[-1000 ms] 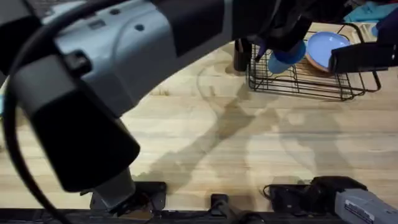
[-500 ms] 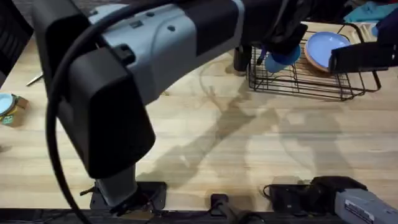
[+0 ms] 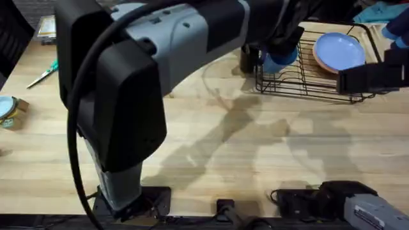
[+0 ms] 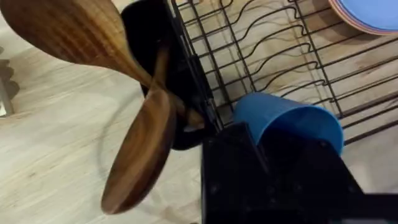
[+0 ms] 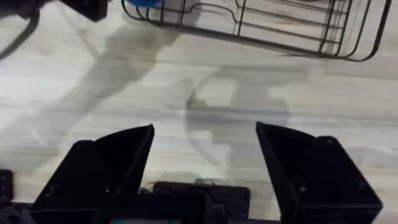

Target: Pick up the cup on the table and put them onto the rack.

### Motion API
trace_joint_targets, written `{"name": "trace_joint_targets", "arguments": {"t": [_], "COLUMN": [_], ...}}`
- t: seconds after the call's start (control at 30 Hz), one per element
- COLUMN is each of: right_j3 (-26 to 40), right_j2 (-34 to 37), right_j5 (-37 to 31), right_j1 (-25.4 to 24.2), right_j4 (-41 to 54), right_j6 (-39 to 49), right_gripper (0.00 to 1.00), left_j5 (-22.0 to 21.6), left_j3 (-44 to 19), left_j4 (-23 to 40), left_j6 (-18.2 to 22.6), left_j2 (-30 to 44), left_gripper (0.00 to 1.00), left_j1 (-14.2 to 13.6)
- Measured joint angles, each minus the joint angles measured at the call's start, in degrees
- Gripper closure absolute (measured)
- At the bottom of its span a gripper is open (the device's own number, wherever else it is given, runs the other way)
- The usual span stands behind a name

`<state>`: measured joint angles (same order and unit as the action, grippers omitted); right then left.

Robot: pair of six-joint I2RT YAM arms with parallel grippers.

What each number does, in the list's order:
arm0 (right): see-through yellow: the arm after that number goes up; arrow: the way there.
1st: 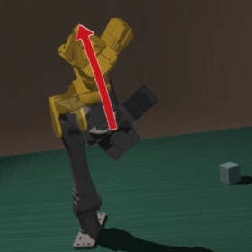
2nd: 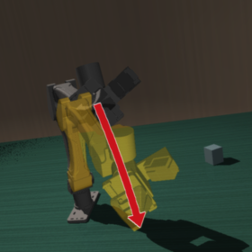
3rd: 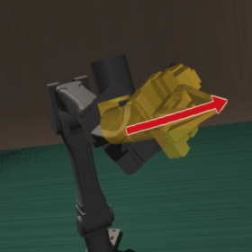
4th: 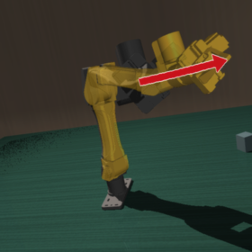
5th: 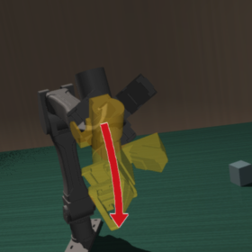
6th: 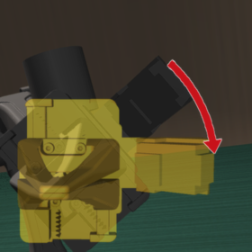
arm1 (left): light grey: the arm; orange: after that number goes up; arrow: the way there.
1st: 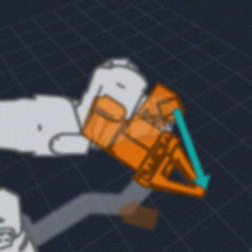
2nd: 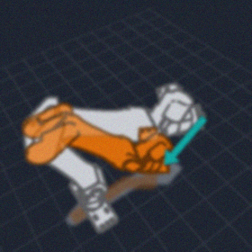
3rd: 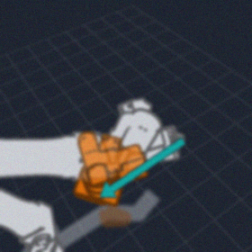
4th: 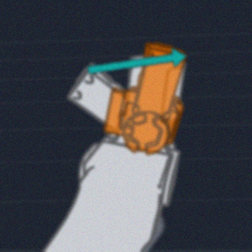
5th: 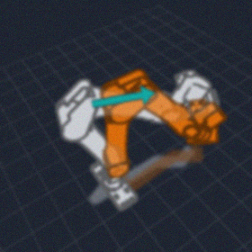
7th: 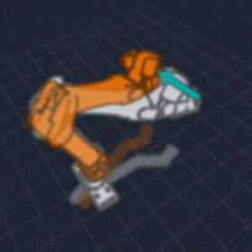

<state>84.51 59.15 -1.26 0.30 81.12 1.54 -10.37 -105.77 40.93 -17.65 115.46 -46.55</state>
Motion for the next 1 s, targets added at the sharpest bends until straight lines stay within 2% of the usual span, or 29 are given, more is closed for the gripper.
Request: {"name": "trace_joint_targets", "arguments": {"t": [0.23, 0.3, 0.7, 1.0], "right_j3": [0.0, 0.0, 0.1, 0.1], "right_j2": [-3.3, -5.2, -5.3, -5.3], "right_j5": [0.0, 0.0, 0.0, 0.0], "right_j1": [0.0, 0.0, 0.0, 0.0], "right_j4": [1.8, 1.8, 1.8, 1.4], "right_j6": [0.0, 0.0, 0.0, 0.0], "right_gripper": [0.009, 0.009, 0.009, 0.009], "left_j5": [0.1, 1.4, 2.5, 3.3], "left_j3": [0.0, 0.0, -0.2, -0.3], "left_j4": [-0.6, -1.3, 0.5, 0.4], "left_j6": [0.2, 0.2, 0.1, 0.1], "left_j2": [0.0, 0.0, 5.0, 5.2], "left_gripper": [0.959, 0.959, 0.959, 0.959], "left_j1": [0.1, 0.1, 0.1, 0.1]}}
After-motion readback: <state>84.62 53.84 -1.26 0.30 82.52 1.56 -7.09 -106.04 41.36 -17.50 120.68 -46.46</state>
